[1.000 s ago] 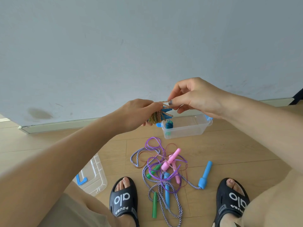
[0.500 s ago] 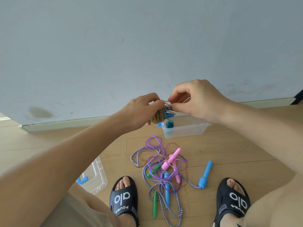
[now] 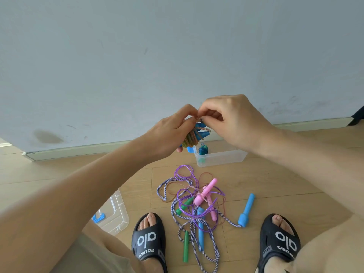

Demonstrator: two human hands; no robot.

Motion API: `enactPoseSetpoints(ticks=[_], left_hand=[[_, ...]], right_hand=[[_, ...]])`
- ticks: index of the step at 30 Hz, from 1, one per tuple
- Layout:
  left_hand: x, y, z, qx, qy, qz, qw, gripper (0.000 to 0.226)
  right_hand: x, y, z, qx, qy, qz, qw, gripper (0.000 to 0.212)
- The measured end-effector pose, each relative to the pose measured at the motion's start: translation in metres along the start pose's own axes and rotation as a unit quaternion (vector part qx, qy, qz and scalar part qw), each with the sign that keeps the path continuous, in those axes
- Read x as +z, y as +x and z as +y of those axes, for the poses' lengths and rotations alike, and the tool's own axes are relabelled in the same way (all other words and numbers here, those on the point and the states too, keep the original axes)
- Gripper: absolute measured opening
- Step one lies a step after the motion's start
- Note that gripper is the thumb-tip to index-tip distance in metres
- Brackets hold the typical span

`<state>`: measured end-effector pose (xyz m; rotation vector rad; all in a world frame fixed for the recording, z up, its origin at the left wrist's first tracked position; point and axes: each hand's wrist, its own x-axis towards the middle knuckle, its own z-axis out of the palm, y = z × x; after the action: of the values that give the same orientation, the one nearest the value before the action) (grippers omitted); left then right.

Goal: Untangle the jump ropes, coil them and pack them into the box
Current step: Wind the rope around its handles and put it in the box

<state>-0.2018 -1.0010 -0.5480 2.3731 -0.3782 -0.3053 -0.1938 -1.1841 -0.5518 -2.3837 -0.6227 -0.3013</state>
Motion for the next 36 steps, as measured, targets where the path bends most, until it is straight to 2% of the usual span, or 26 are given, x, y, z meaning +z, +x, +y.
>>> enactPoseSetpoints(ticks=[5, 10, 17, 23, 28, 36], left_hand=[[-0.001, 0.0, 0.0, 0.019, -0.023, 0.0, 1.0, 0.01], [0.001, 0.001, -0.002, 0.026, 0.011, -0.003, 1.0, 0.01], [0.0, 0.001, 0.0, 0.029, 0.055, 0.007, 0.998, 0.012], [0.0, 0.003, 0.001, 0.01, 0.006, 0.026, 1.0, 0.015], [-0.005, 0.005, 0.0, 0.003, -0.003, 0.046, 0.999, 0.016], [-0.004, 0.004, 0.0, 0.008, 0.008, 0.05, 0.999, 0.016]], right_hand=[[-0.006, 0.003, 0.004, 0.068, 0.108, -0.011, 0.992, 0.011], [-0.005, 0.002, 0.007, 0.128, 0.171, -0.038, 0.976, 0.007], [-0.002, 0.005, 0.008, 0.158, 0.189, -0.063, 0.967, 0.006], [0.0, 0.003, 0.009, 0.162, 0.146, -0.076, 0.973, 0.011], [0.001, 0.005, 0.006, 0.203, 0.223, -0.054, 0.952, 0.009], [0.008, 0.005, 0.006, 0.219, 0.279, -0.041, 0.934, 0.009]])
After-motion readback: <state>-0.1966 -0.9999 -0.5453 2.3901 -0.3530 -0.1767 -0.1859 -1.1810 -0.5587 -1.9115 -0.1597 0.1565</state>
